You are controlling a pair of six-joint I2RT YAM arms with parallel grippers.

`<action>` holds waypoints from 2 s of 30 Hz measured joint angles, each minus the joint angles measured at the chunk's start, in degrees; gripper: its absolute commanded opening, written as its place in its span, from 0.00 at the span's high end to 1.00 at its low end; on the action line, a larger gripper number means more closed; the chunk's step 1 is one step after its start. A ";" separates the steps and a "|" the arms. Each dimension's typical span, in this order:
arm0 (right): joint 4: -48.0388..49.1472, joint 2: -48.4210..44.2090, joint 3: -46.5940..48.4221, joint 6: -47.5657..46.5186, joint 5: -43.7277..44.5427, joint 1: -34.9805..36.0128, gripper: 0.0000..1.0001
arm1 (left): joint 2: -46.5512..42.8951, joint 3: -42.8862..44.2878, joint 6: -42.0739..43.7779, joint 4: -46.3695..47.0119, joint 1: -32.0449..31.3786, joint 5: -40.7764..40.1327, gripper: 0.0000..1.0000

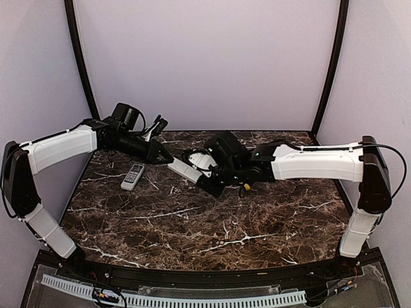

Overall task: Unload the batteries from the remote control
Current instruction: Remove the battery cover from the remote control.

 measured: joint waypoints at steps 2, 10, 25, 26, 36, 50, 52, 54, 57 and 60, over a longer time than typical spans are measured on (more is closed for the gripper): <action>-0.28 -0.09 -0.20 0.02 0.07 0.00 1.00 | -0.02 0.09 0.11 -0.02 0.04 -0.50 0.78; -0.50 -0.31 -0.39 0.02 0.15 0.00 1.00 | -0.02 0.11 0.42 -0.13 0.52 -0.81 0.85; 0.59 -0.33 -0.39 0.46 1.66 0.07 1.00 | -0.02 0.00 -1.95 1.60 2.69 6.47 0.99; 0.66 -0.33 -0.37 0.59 1.68 0.07 1.00 | -0.02 0.00 -2.10 1.75 2.86 6.80 0.99; 0.83 -0.33 -0.37 1.14 1.79 0.04 1.00 | -0.11 -0.09 -2.97 2.43 4.07 8.35 0.87; -4.31 -0.33 1.51 -1.33 1.07 0.04 1.00 | -3.48 -2.05 -3.72 5.07 2.45 4.72 0.05; -4.85 -0.33 2.08 -1.27 0.90 0.04 1.00 | -3.10 -2.03 -3.15 4.57 1.05 4.15 0.02; -4.94 -0.33 2.21 -1.09 0.74 0.04 1.00 | -2.34 -2.03 -2.60 4.13 -0.04 4.59 0.01; -5.31 -0.33 2.21 -0.85 0.07 0.04 1.00 | -0.59 -1.92 -2.29 3.82 -0.39 6.62 0.01; -5.27 -0.42 2.21 -0.85 -0.48 0.04 1.00 | 0.87 -1.92 -2.29 3.63 -0.39 8.41 0.01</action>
